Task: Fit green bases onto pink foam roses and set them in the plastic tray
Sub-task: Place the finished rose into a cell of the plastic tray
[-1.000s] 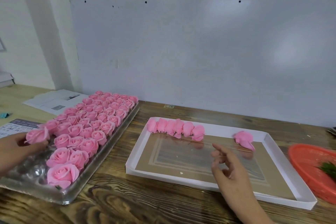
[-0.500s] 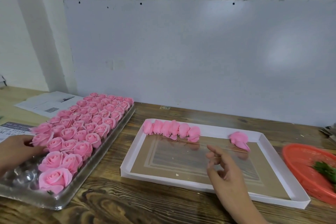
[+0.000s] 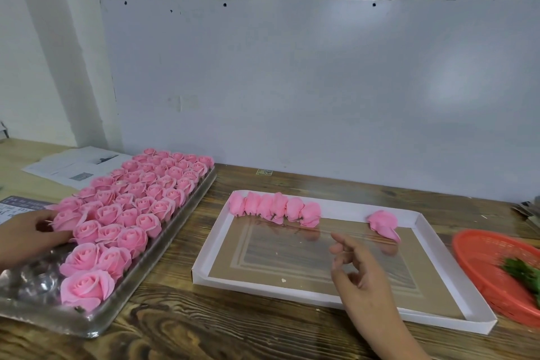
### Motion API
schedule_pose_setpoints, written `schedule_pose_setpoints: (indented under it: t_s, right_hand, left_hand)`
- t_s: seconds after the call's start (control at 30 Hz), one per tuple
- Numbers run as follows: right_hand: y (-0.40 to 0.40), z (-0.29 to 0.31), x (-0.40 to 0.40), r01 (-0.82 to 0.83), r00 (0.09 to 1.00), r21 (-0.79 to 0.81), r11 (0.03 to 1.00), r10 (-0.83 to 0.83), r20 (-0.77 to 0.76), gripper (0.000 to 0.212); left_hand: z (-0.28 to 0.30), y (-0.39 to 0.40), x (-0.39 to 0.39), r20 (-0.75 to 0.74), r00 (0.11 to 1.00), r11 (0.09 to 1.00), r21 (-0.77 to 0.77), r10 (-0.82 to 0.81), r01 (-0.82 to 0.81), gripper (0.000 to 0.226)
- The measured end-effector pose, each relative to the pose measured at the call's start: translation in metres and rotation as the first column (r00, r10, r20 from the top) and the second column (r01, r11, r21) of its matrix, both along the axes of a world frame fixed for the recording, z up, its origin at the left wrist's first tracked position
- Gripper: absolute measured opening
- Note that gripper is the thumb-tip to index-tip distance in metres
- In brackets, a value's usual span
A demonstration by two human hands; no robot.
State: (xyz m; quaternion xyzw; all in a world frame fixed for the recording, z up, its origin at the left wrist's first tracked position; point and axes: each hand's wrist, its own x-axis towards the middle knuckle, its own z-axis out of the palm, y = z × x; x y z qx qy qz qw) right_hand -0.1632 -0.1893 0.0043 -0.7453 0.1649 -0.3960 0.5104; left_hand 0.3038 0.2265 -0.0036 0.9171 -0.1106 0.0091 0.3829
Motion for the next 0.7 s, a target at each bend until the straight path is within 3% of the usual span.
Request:
schedule_pose_setpoints:
  t_s: [0.27,0.47,0.7]
  right_hand:
    - [0.000,0.002,-0.001,-0.001,1.000,-0.011,1.000,0.001,-0.007,0.054]
    - [0.001,0.003,-0.001,0.007,1.000,-0.021,1.000,-0.008,-0.027,0.054]
    - [0.001,0.002,-0.001,0.004,1.000,-0.016,1.000,-0.004,-0.003,0.053]
  left_hand:
    - [0.006,0.001,-0.004,-0.010,1.000,0.998,0.062,0.011,-0.010,0.033]
    - [0.010,0.001,-0.006,-0.050,0.998,0.996,0.083,-0.031,0.035,0.020]
    - [0.005,0.000,-0.007,-0.128,0.992,0.999,0.054,0.015,-0.009,0.021]
